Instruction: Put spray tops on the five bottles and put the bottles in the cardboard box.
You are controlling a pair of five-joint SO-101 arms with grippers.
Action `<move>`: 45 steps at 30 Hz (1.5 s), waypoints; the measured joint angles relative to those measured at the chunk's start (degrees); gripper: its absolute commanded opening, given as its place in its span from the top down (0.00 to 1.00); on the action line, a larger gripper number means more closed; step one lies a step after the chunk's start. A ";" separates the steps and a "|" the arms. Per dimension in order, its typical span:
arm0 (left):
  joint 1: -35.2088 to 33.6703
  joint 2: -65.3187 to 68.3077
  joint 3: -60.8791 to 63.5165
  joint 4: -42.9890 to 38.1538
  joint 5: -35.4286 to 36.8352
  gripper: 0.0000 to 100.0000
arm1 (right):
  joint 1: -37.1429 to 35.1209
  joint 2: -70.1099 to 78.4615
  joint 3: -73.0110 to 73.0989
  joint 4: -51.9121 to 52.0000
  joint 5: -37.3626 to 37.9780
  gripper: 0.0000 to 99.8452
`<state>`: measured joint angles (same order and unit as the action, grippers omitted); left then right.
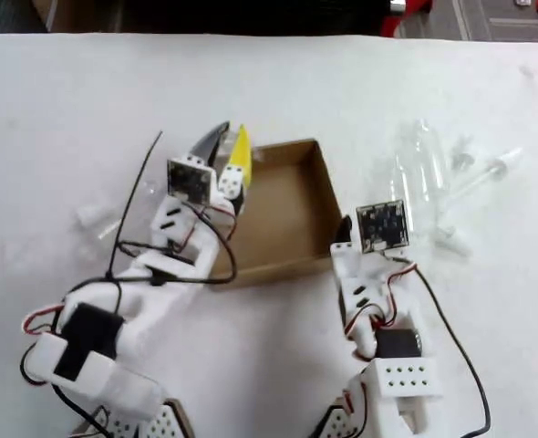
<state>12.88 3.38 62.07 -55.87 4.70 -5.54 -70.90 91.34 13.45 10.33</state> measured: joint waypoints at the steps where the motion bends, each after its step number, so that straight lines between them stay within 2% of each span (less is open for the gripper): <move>1: -0.44 0.53 -0.35 0.00 0.00 0.98 | 0.00 0.00 0.00 0.00 0.00 0.92; 9: -3.60 3.43 -2.99 0.00 0.18 0.98 | 0.00 0.00 0.00 0.00 0.00 0.92; 32: -4.13 5.80 -3.16 0.00 -0.18 0.97 | 0.00 0.00 0.00 0.00 0.00 0.92; 34: -4.13 5.80 -3.16 0.00 -0.18 0.95 | 0.00 0.00 0.00 0.00 0.00 0.92; 39: -4.13 5.80 -3.16 0.00 -0.35 0.82 | 0.00 0.00 0.00 0.00 0.00 0.92; 45: -4.13 2.55 -2.29 3.34 0.97 0.82 | 0.00 0.00 0.00 0.00 0.00 0.92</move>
<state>8.75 5.93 59.78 -52.53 5.67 -5.54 -70.90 91.34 13.45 10.33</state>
